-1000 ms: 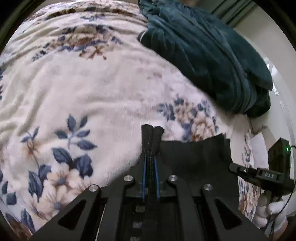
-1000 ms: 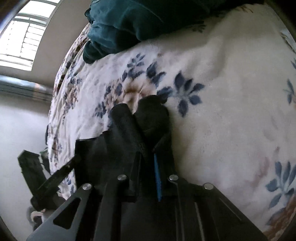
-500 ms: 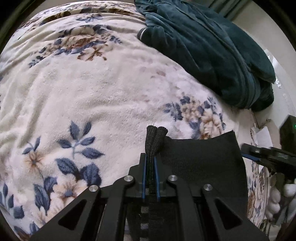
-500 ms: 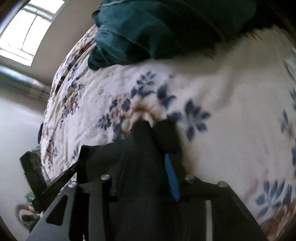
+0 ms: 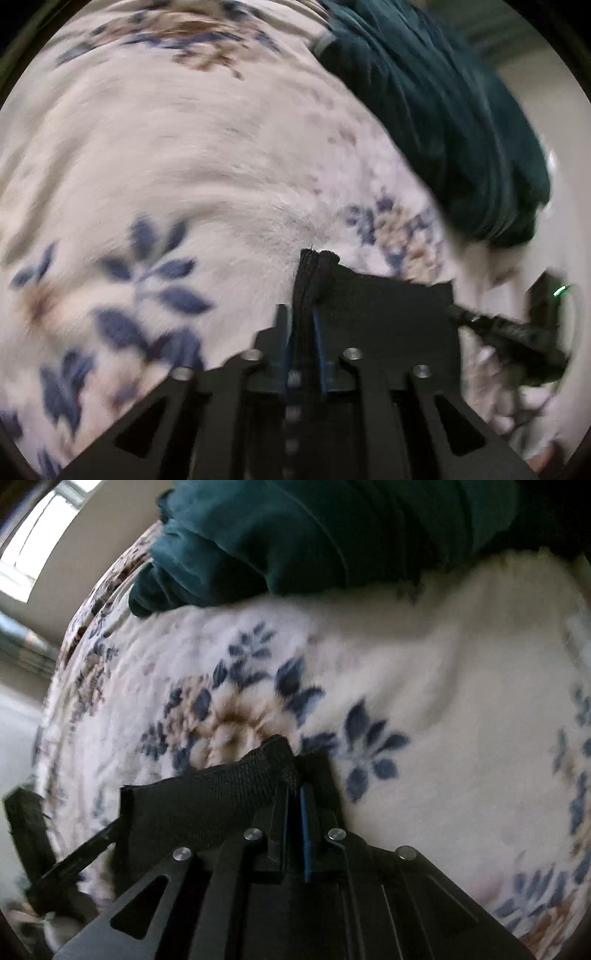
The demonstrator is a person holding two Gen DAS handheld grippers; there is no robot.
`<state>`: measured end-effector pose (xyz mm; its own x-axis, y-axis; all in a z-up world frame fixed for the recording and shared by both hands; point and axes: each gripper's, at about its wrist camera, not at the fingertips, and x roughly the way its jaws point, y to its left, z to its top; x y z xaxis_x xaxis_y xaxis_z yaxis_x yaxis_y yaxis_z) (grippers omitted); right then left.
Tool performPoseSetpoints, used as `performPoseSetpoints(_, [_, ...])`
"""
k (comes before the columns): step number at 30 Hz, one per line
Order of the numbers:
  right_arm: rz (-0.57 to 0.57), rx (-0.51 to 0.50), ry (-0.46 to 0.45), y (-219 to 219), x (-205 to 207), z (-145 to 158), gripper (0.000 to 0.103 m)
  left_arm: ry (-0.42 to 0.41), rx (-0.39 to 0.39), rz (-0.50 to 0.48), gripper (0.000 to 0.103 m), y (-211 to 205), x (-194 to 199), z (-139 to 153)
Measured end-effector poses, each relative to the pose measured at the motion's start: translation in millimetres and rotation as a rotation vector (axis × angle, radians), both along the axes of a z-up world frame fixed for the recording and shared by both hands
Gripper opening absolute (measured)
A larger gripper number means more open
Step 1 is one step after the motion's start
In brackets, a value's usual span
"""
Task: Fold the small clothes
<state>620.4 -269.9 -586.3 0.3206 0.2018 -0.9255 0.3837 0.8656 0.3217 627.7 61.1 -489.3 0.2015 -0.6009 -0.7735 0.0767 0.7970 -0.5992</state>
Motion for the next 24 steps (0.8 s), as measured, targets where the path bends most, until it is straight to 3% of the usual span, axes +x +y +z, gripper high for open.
performPoseSetpoints(1, [-0.016,0.054,0.003,-6.6,-3.3,2.9,0.012,0.0,-0.033,0.024,0.032,10.4,-6.8,7.1])
performPoseSetpoints(2, [-0.016,0.076,0.0,-9.3,-7.6,6.4,0.024,-0.007,-0.076,0.048,0.053,20.7,-16.7,14.1])
performPoseSetpoints(3, [-0.009,0.096,-0.007,-11.3,-14.1,10.5,0.038,-0.014,-0.096,0.066,0.066,27.2,-28.5,19.5])
performPoseSetpoints(5, [0.005,0.12,-0.03,-13.2,-33.8,19.1,0.041,-0.011,-0.089,0.03,0.066,22.6,-48.9,22.2])
performPoseSetpoints(6, [0.019,0.132,-0.032,-11.4,-42.4,20.3,0.041,0.001,-0.053,-0.007,0.066,14.9,-55.0,18.9])
performPoseSetpoints(9, [0.104,0.166,0.021,2.1,-66.5,9.9,0.041,-0.003,0.226,-0.087,0.066,-7.2,-73.5,-1.0])
performPoseSetpoints(10, [0.141,0.135,0.036,7.6,-71.8,6.3,0.041,0.007,0.269,-0.087,0.068,-5.0,-75.9,-10.7])
performPoseSetpoints(12, [0.2,0.011,0.084,13.6,-82.3,-2.8,0.044,0.036,0.205,-0.036,0.068,8.3,-75.6,-15.5])
performPoseSetpoints(15, [0.132,0.068,0.113,-4.8,-92.6,-7.6,0.044,0.041,0.193,0.04,0.068,18.3,-80.1,7.3])
performPoseSetpoints(18, [0.166,0.027,0.104,-10.2,-94.6,8.1,0.045,0.014,0.126,0.129,0.067,30.6,-111.7,42.8])
performPoseSetpoints(20, [0.171,0.098,0.092,-19.5,-97.3,15.4,0.048,0.023,0.051,0.176,0.069,38.3,-142.0,57.9])
performPoseSetpoints(24, [0.183,0.21,0.071,-35.7,-93.4,27.9,0.069,0.157,-0.09,0.294,0.07,39.6,-217.0,50.0])
